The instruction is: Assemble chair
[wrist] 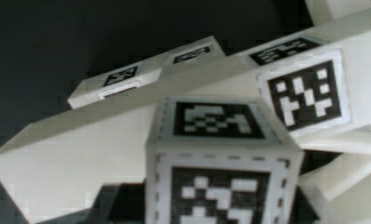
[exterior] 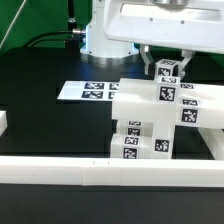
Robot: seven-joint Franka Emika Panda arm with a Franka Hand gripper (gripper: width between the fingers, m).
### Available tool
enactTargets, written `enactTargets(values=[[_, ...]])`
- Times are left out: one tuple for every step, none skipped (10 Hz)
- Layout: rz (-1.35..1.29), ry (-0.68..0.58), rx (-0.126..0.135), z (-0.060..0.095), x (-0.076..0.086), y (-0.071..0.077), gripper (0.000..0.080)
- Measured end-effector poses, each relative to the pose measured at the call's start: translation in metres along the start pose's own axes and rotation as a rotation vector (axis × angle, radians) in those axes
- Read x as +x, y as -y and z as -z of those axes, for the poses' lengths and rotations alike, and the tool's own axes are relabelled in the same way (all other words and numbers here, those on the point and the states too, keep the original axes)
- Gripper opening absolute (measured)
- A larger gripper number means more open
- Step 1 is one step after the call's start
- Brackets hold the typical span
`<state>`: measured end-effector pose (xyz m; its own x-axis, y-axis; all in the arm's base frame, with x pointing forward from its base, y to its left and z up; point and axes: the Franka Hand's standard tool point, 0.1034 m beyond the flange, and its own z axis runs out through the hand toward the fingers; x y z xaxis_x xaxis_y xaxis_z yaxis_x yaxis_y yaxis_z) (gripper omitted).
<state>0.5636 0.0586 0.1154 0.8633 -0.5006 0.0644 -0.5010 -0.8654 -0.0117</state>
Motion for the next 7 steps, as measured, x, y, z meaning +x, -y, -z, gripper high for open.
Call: enactTargets(values=[[-0.058, 0.002, 0.003, -0.0001, 0.0002, -0.0007, 0.0284], [-0.111, 0.003, 0.005, -0.0001, -0.0004, 0.0002, 0.0284], [-0.189, 0.004, 0.005, 0.0001, -0.0017, 0.0021, 0.0284], [-0.230, 0.005, 0.007, 0.0000, -0.0022, 0.0028, 0.0284], [-0.230, 0.006, 0.008, -0.0001, -0.0023, 0.0029, 0.0288], [-0.218, 0.006, 0.007, -0.0003, -0.0024, 0.0029, 0.0288], [-0.193, 0.008, 0.006, -0.0002, -0.0030, 0.0034, 0.0507]])
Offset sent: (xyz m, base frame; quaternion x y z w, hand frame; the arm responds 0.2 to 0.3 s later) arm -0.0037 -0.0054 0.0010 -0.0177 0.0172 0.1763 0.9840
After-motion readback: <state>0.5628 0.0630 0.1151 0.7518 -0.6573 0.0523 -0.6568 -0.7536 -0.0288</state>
